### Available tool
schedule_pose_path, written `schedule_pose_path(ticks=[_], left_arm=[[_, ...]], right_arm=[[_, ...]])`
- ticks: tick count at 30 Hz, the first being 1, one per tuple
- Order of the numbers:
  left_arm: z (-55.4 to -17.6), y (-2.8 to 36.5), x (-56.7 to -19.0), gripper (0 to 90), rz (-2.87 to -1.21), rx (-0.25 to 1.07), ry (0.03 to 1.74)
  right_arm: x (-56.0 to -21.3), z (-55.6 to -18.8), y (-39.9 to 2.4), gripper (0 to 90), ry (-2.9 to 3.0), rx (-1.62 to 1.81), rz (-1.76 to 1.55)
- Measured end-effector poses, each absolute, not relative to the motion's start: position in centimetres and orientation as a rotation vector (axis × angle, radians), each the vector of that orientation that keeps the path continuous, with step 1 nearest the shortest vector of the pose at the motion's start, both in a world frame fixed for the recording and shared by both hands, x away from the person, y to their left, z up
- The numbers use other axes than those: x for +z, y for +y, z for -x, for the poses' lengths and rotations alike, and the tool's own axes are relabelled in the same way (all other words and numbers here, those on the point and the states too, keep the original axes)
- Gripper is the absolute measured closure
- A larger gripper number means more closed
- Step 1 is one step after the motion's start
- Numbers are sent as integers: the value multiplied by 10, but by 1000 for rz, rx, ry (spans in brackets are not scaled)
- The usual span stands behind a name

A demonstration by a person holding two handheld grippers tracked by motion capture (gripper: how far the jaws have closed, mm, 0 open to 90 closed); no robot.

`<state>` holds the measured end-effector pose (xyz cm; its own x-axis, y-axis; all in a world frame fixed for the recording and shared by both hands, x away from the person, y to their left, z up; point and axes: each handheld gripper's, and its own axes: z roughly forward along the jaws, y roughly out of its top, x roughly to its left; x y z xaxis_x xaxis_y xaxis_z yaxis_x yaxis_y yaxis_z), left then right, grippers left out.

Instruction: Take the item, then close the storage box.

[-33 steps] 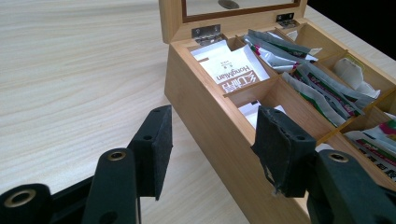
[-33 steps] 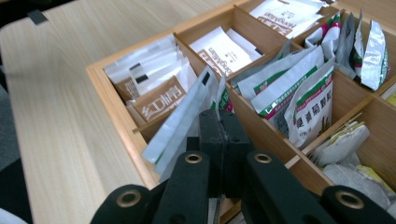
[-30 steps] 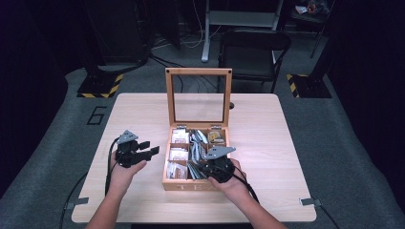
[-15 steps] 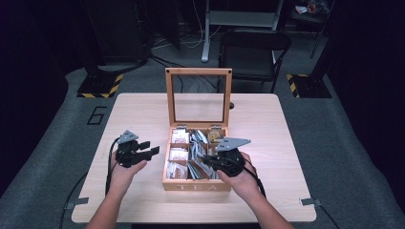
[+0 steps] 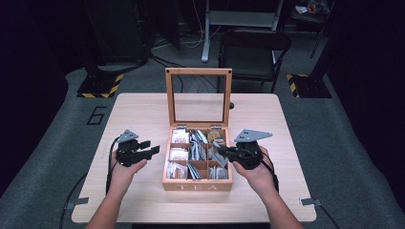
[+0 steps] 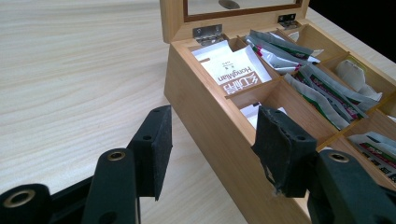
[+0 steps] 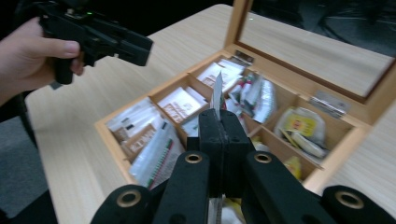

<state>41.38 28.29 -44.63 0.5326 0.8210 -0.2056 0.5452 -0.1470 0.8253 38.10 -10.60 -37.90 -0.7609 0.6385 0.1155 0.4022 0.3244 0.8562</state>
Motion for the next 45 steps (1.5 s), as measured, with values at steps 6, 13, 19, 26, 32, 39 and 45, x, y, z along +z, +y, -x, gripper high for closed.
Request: schedule_pose_path(ticks=[6, 13, 19, 26, 32, 39, 45], left_arm=[[-416, 284, -445, 464, -1821, 366, 1124], [-421, 280, -448, 463, -1833, 344, 1113], [-421, 279, -447, 463, -1833, 346, 1102], [-421, 283, -447, 461, -1834, 349, 1113], [-419, 286, -446, 458, -1820, 354, 1121], [-420, 286, -446, 458, -1817, 355, 1125], [-420, 286, -446, 458, -1824, 358, 1124]], right_arm=[[-375, -384, -127, 899, 2301, 1392, -1002], [-371, -385, -148, 899, 2238, 1374, -1072], [-375, -390, -167, 899, 2193, 1343, -1132], [-385, -397, -178, 899, 2168, 1319, -1194], [-398, -404, -181, 899, 2165, 1269, -1226], [-417, -411, -183, 898, 2150, 1186, -1248], [-435, -417, -189, 898, 2134, 1130, -1298]])
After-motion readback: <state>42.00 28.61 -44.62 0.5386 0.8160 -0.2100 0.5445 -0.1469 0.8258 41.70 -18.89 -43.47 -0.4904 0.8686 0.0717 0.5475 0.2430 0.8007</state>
